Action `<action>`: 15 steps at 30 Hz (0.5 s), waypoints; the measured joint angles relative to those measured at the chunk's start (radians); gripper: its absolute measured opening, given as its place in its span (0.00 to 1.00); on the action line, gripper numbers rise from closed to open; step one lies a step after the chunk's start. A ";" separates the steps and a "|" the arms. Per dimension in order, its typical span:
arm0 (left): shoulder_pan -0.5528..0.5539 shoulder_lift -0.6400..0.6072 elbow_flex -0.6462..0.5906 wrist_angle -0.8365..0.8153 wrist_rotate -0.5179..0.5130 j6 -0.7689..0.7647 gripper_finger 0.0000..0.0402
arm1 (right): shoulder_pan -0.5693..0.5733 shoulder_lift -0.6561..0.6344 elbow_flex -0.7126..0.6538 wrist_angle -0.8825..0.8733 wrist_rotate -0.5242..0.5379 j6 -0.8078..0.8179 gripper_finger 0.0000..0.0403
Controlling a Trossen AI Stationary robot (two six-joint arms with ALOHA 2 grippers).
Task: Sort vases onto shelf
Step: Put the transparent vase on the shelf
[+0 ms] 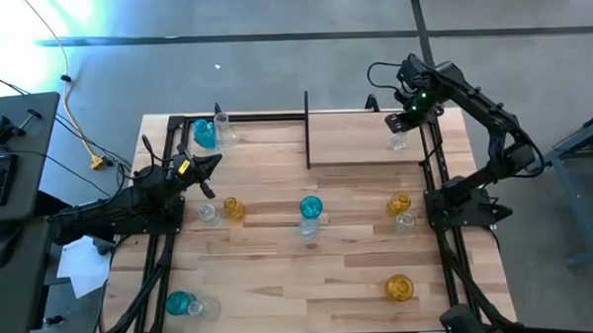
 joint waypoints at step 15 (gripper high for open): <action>0.000 0.000 0.000 0.000 0.000 0.000 0.00 | 0.001 -0.002 0.001 0.000 0.056 0.056 0.38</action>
